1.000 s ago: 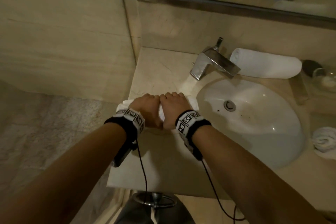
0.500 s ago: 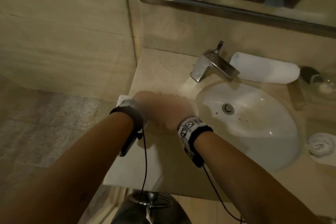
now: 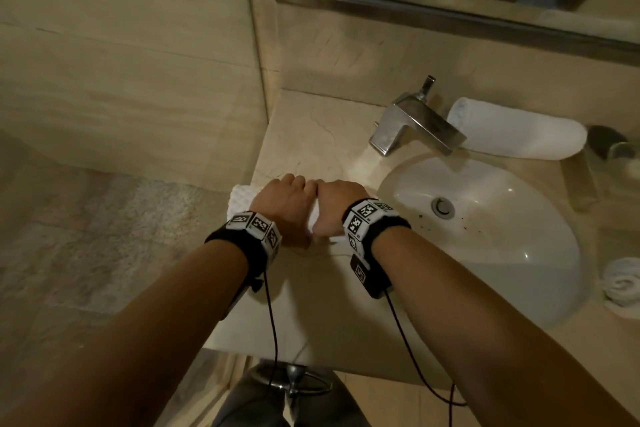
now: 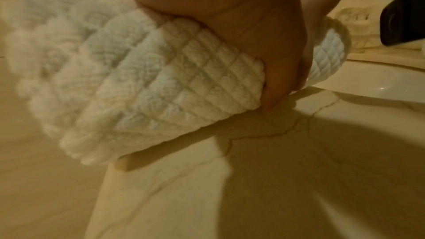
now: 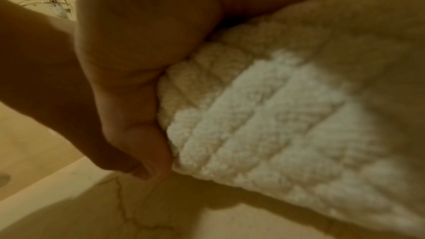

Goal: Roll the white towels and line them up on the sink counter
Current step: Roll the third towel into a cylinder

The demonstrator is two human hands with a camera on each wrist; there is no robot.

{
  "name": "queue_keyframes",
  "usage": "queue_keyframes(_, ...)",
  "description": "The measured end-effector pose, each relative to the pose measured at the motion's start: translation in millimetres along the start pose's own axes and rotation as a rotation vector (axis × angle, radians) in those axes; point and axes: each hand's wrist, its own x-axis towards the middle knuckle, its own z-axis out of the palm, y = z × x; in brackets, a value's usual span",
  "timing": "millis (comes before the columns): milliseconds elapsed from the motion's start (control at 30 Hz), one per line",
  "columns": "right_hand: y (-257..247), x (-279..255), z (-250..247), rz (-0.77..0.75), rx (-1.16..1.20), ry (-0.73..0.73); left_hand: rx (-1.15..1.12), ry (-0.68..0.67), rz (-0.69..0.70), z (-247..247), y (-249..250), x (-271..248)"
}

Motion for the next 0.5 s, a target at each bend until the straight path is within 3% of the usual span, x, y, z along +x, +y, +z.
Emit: queue_keyframes(500, -6, -8, 11, 0.044, 0.007, 0.064, 0.024, 0.009, -0.023, 2, 5, -8)
